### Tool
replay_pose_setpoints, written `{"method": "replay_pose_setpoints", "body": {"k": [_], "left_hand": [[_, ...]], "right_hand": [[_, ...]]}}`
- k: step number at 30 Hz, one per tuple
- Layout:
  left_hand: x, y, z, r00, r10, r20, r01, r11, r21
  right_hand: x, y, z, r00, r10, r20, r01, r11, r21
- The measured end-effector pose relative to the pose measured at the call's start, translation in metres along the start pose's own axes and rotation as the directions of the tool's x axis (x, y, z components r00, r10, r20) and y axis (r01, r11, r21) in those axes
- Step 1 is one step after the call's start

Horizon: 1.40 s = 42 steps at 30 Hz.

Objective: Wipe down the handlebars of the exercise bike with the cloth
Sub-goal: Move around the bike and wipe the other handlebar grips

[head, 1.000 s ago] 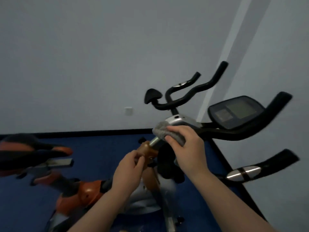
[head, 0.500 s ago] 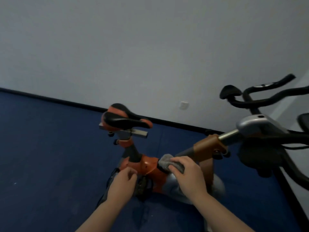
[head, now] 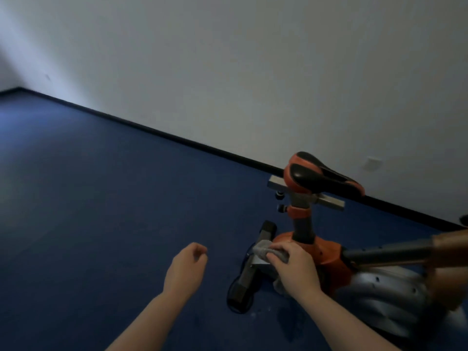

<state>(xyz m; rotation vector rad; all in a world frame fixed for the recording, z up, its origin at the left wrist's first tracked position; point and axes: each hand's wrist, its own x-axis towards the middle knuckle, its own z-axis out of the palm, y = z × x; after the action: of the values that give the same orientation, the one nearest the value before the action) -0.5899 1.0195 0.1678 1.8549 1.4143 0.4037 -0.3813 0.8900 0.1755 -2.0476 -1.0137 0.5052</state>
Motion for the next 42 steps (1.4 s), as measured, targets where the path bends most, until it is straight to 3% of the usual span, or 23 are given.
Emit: {"method": "replay_pose_setpoints", "body": {"k": [11,20,25,31,38,42], "left_hand": [[0.065,-0.031,-0.038,0.998,-0.049,-0.035,0.046,0.994,-0.098],[0.194,-0.027,-0.091,0.995,-0.036,-0.09,0.032,0.999,-0.038],[0.263,-0.012,-0.111,0.992,-0.015,-0.128,0.003,0.995,-0.098],[0.35,-0.01,-0.113,0.998,0.001,-0.064,-0.008,0.994,-0.11],[0.477,0.02,-0.111,0.97,0.145,0.197,-0.139,0.989,-0.045],[0.552,0.05,-0.12,0.938,0.233,0.258,-0.238,0.971,-0.013]], "right_hand": [[0.075,-0.048,0.077,0.993,-0.019,0.117,0.03,0.996,-0.089],[0.189,-0.084,0.128,0.991,-0.025,0.129,0.03,0.999,-0.039],[0.253,-0.108,0.148,0.992,-0.044,0.116,0.046,0.999,-0.01],[0.317,-0.122,0.173,0.998,-0.01,0.069,0.01,1.0,-0.004],[0.402,-0.141,0.195,0.978,0.165,-0.13,-0.163,0.986,0.029],[0.443,-0.15,0.193,0.933,0.256,-0.254,-0.243,0.967,0.082]]}}
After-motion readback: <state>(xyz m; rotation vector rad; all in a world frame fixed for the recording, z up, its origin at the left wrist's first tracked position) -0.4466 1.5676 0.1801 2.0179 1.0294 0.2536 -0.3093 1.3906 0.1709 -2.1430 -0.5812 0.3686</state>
